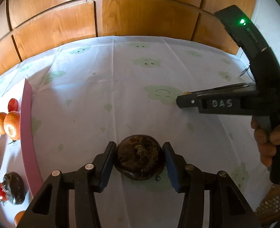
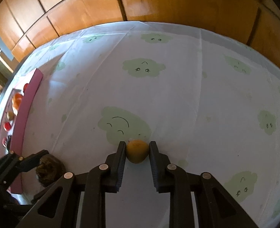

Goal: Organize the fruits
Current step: 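Carry the dark brown fruit toward the tray with the left gripper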

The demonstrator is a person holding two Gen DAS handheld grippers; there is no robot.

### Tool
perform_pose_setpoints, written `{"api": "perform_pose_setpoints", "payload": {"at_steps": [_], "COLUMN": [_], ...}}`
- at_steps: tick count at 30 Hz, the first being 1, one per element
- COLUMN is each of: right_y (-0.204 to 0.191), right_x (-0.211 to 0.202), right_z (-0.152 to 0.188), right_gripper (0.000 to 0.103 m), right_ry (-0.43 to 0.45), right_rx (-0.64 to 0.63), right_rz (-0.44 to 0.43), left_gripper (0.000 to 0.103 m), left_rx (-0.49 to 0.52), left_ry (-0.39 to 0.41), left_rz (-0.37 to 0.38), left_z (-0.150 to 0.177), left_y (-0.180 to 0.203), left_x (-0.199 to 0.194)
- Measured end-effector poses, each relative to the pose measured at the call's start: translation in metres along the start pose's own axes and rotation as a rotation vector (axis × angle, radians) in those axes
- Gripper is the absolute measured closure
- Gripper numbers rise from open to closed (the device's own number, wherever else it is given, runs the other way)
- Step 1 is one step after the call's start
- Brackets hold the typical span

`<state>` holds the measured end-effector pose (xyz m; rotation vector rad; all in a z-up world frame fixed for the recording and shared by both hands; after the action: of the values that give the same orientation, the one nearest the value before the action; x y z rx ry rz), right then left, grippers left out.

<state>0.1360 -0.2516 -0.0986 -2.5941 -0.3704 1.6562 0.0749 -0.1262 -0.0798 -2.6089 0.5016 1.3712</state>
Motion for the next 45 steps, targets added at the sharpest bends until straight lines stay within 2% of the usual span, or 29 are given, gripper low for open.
{"api": "perform_pose_setpoints", "payload": {"at_steps": [9, 19, 29, 33, 37, 42, 45], "right_y": [-0.003, -0.005, -0.008, -0.009, -0.009, -0.010, -0.010], "right_x": [0.000, 0.000, 0.000, 0.001, 0.000, 0.001, 0.001], "right_z": [0.002, 0.003, 0.005, 0.005, 0.005, 0.005, 0.005], "right_gripper": [0.078, 0.078, 0.078, 0.078, 0.079, 0.078, 0.078], "right_ry": [0.016, 0.032, 0.038, 0.038, 0.039, 0.038, 0.034], "right_rx": [-0.036, -0.059, -0.065, -0.071, -0.073, -0.070, -0.065], "right_rz": [0.024, 0.044, 0.056, 0.065, 0.068, 0.070, 0.066], "left_gripper": [0.053, 0.053, 0.054, 0.067, 0.070, 0.069, 0.057], "left_rx": [-0.014, -0.079, -0.121, -0.135, -0.147, -0.182, -0.167], "left_ry": [0.051, 0.140, 0.147, 0.154, 0.160, 0.147, 0.136], "left_rz": [0.013, -0.029, -0.079, -0.094, -0.092, -0.019, -0.002], "left_z": [-0.005, -0.013, -0.007, -0.006, -0.006, -0.010, -0.014], "left_y": [-0.001, -0.025, -0.051, -0.059, -0.066, -0.077, -0.084], "left_x": [-0.029, -0.069, -0.080, -0.084, -0.086, -0.086, -0.086]}}
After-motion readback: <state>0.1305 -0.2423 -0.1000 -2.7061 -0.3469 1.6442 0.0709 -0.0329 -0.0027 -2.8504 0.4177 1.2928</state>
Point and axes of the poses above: each gripper's, at about its wrist camera, not at the fingertips, and x roughly the way its jaws point, y to its right, z to its underside, the point moved 2 cm from there along x, roughly the way its jaws point, and after that the axes turned 5 degrees about -z, right-handed, at the moved point
